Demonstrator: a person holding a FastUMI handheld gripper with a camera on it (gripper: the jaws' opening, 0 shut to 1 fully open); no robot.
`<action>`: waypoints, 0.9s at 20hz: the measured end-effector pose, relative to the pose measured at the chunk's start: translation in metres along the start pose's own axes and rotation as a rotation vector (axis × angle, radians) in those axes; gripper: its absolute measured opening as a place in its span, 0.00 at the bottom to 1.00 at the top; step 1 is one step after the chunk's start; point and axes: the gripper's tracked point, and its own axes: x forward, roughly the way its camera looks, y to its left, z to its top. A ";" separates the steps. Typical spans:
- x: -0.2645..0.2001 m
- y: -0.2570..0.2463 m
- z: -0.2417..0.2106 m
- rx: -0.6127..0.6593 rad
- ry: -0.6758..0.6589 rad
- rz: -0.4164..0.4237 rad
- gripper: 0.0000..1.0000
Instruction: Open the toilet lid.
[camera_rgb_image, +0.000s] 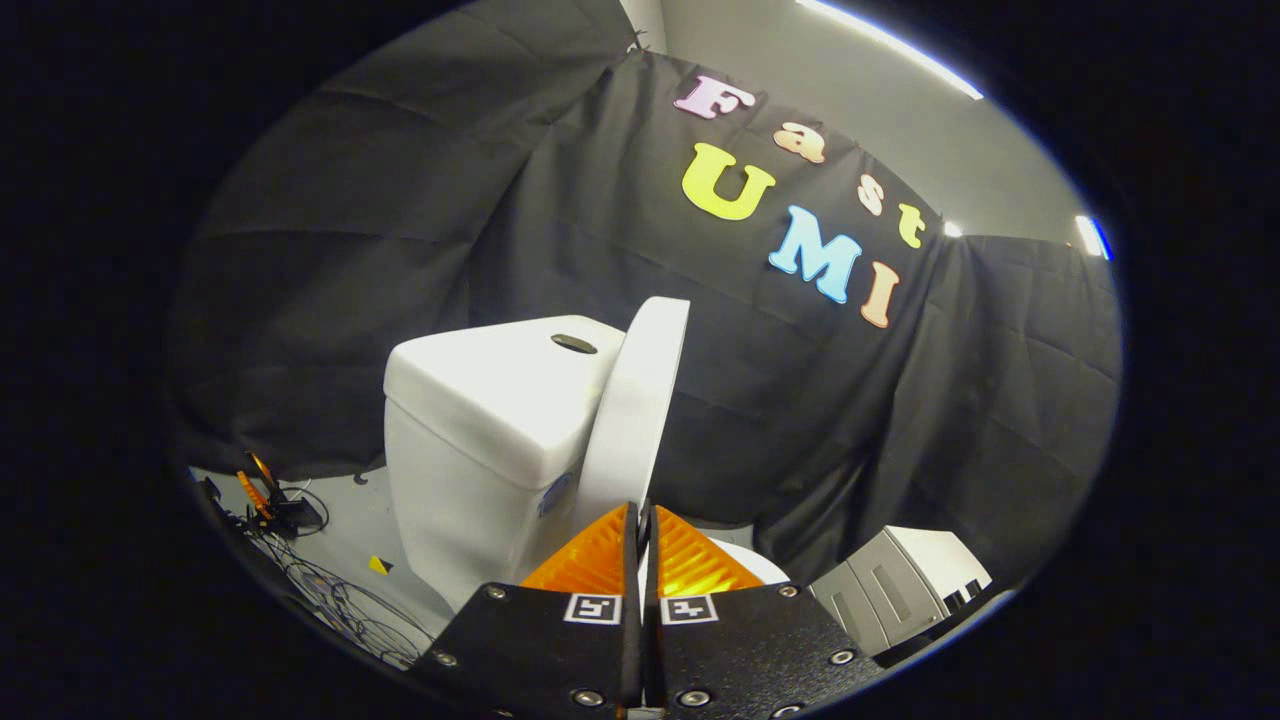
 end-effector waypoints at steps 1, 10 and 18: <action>0.000 -0.001 -0.001 0.022 0.003 0.021 0.00; -0.035 0.026 0.013 0.061 -0.024 0.243 0.95; -0.089 -0.047 0.062 0.041 -0.242 0.286 0.95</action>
